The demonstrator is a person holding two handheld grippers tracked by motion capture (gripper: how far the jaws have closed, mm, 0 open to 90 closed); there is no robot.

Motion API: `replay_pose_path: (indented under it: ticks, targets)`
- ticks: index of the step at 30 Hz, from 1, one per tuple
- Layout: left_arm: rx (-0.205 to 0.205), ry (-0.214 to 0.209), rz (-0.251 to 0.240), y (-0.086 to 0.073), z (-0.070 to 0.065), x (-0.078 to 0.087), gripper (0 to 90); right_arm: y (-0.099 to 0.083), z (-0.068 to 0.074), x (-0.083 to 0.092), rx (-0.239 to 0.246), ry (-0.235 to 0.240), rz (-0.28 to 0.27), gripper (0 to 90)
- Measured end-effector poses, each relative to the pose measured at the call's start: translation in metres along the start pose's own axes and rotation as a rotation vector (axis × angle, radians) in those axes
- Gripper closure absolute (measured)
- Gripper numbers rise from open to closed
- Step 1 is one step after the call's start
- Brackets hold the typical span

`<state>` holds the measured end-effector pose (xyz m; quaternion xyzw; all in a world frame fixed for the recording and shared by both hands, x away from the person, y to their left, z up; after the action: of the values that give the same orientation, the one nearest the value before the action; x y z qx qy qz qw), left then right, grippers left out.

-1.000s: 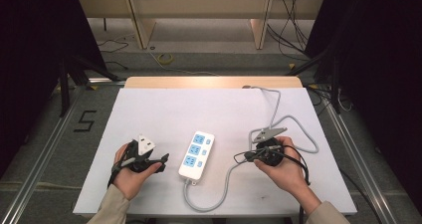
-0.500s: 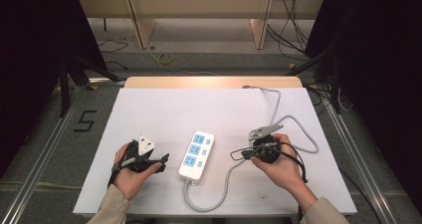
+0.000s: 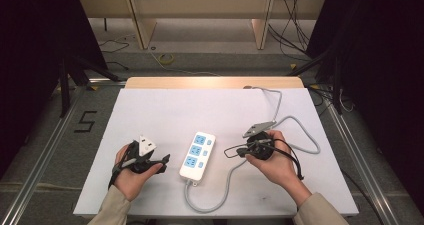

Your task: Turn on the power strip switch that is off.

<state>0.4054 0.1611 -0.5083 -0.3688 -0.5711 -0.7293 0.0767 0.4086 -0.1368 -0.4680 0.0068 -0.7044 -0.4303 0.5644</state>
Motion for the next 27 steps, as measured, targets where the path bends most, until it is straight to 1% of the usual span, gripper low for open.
replay_pose_path:
  ticks: [2,10,11,18,27]
  targets:
    - [0.001,0.0,-0.001,0.0,0.0,0.0,25.0,0.002,0.0,-0.001,0.008,0.001,0.001,90.0]
    - [0.001,0.0,-0.002,0.0,0.0,0.0,25.0,0.011,0.002,-0.006,0.013,0.004,0.016,90.0]
    - [0.001,0.0,-0.001,0.0,0.0,0.0,25.1,0.012,0.002,-0.006,0.022,0.002,0.015,90.0]
    - [0.0,0.002,-0.003,0.001,0.001,0.0,25.1,0.017,0.002,-0.008,0.035,0.006,0.02,90.0]
    - [-0.004,0.007,-0.006,0.001,0.0,0.001,25.4,0.022,0.004,-0.01,0.027,0.01,0.033,90.0]
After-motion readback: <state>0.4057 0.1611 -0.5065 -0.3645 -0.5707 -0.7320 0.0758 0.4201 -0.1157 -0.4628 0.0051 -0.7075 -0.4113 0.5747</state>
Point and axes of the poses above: each handheld gripper's, and its own axes: x roughly backward along the jaws, y roughly out of its top, z roughly to its left, the point moved 7 cm from there along -x, roughly forward along the jaws, and after that the axes turned 3 degrees about x, right-handed, at the moved point
